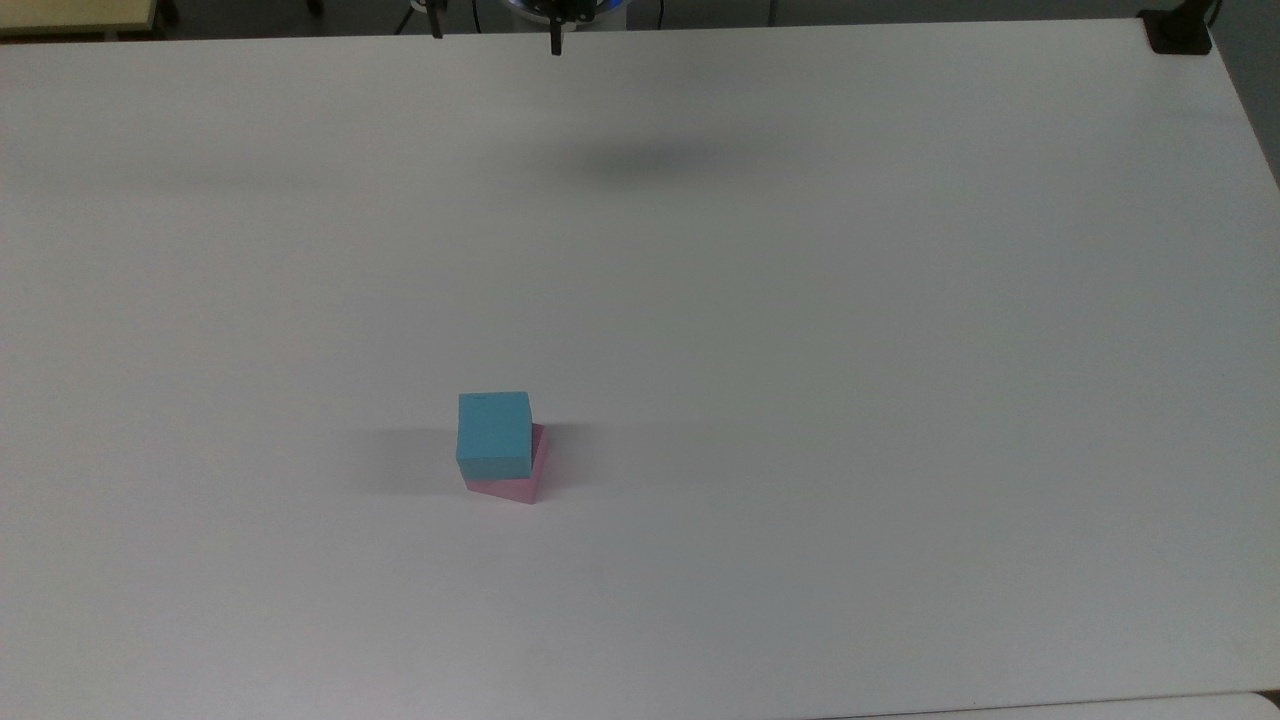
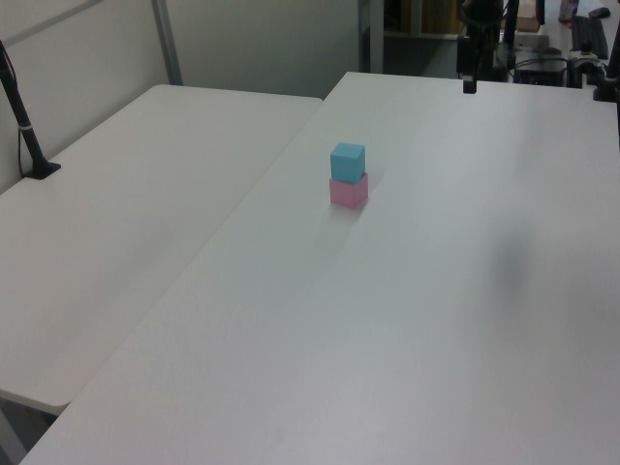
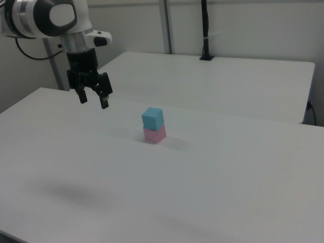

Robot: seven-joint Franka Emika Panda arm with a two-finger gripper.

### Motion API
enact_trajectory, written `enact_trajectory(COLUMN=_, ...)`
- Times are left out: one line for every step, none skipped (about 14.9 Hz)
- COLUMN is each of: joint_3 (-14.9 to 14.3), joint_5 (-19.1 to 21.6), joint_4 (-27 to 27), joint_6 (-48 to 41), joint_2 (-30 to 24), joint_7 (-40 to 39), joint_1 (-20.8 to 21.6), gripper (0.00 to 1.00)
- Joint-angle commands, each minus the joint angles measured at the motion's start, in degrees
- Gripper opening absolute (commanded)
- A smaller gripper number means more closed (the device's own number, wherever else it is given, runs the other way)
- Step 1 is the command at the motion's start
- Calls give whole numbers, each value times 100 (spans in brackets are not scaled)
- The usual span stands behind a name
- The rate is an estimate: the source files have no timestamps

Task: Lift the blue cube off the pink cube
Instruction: 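Move the open gripper down over the blue cube on the pink cube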

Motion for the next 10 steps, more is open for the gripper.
enact_trajectory(joint_3=-39, joint_5=47, joint_4=621, joint_6=255, joint_2=731, joint_7=-711, joint_1=-26, gripper=100)
enact_trajectory(joint_3=-31, joint_5=40, joint_4=593, joint_6=327, joint_2=721, joint_7=-726, joint_1=-27, gripper=100)
enact_trajectory(joint_3=-39, joint_5=40, joint_4=610, joint_6=337, joint_2=721, joint_7=-735, joint_1=-61, gripper=100)
enact_trajectory(joint_3=-48, joint_5=40, joint_4=610, joint_6=345, joint_2=695, joint_7=-779, joint_1=-123, gripper=100)
enact_trajectory(joint_3=-48, joint_5=40, joint_4=619, joint_6=354, joint_2=677, joint_7=-814, joint_1=-141, gripper=100)
enact_trajectory(joint_3=-48, joint_5=40, joint_4=601, joint_6=354, joint_2=599, joint_7=-841, joint_1=-176, gripper=100)
enact_trajectory(joint_3=-48, joint_5=49, joint_4=566, joint_6=363, joint_2=555, joint_7=-850, joint_1=-202, gripper=100)
enact_trajectory(joint_3=-48, joint_5=49, joint_4=575, joint_6=363, joint_2=580, joint_7=-841, joint_1=-194, gripper=100)
enact_trajectory(joint_3=-48, joint_5=49, joint_4=575, joint_6=363, joint_2=563, joint_7=-841, joint_1=-202, gripper=100)
enact_trajectory(joint_3=-48, joint_5=49, joint_4=575, joint_6=354, joint_2=554, joint_7=-850, joint_1=-211, gripper=100)
